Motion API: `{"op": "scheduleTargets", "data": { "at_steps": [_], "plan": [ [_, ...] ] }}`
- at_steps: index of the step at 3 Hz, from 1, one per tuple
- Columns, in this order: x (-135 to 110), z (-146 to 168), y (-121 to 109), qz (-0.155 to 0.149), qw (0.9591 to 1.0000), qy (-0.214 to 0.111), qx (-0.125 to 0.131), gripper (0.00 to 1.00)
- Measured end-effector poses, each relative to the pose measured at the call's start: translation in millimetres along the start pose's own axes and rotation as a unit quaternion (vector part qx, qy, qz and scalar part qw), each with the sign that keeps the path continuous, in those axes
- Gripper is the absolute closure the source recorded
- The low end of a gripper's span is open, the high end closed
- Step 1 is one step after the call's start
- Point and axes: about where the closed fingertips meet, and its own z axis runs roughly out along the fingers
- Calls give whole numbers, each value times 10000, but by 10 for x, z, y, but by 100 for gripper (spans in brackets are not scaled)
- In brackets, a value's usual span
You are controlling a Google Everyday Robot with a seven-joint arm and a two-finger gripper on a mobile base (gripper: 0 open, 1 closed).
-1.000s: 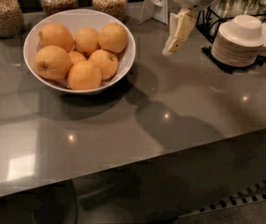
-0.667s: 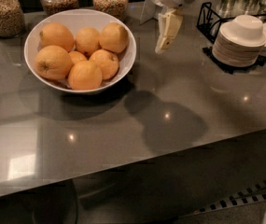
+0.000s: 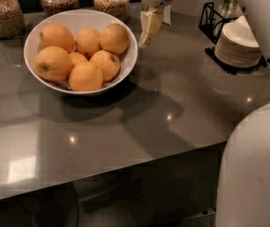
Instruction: Pick orange from white bowl
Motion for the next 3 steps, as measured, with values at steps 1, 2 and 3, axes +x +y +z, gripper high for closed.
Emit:
{"op": "scheduleTargets", "data": {
  "at_steps": [1, 2, 3],
  "plan": [
    [-24, 106, -97, -97, 9999, -31, -13, 42],
    [-37, 221, -127, -115, 9999, -93, -74, 51],
    [-67, 347, -113, -119, 9996, -188, -192, 49]
  ]
}}
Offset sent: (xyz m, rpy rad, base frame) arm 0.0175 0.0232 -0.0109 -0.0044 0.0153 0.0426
